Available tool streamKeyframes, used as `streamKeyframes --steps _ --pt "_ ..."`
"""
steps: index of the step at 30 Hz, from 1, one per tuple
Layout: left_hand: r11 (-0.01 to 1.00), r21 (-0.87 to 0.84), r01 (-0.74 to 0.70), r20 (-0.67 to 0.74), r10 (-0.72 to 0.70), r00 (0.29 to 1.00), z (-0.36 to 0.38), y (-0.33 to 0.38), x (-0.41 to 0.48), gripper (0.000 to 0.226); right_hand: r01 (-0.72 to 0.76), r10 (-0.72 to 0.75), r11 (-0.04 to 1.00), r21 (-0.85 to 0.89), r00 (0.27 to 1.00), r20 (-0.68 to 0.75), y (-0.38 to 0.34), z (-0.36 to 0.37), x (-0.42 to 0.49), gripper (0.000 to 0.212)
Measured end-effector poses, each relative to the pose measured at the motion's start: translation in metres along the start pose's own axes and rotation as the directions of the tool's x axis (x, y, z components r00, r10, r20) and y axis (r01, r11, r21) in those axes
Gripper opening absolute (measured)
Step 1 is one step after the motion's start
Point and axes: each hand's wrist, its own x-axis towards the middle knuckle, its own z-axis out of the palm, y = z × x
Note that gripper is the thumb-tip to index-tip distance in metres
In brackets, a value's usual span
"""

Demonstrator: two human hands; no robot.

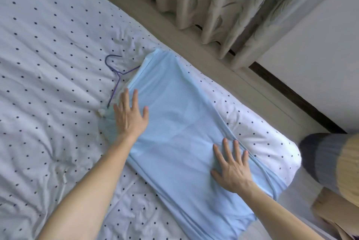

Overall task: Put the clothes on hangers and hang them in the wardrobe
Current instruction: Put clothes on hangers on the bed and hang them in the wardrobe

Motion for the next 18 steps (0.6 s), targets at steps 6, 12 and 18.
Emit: streamKeyframes --steps 6,12,18 --pt "0.939 0.114 -0.325 0.49 0.231 0.84 0.049 0.068 -0.111 0.073 0.066 -0.066 0.998 0.017 0.998 -0.019 0.008 -0.02 -0.014 0.084" --pt "0.934 0.277 -0.224 0.691 -0.032 0.722 -0.003 0.113 -0.097 0.072 0.071 -0.063 0.984 0.164 0.997 -0.054 0.041 -0.05 -0.078 0.063" --pt "0.907 0.273 -0.321 0.646 0.074 0.759 -0.089 0.188 -0.148 0.067 0.012 0.077 0.932 0.362 0.97 -0.231 0.108 -0.076 -0.2 0.049"
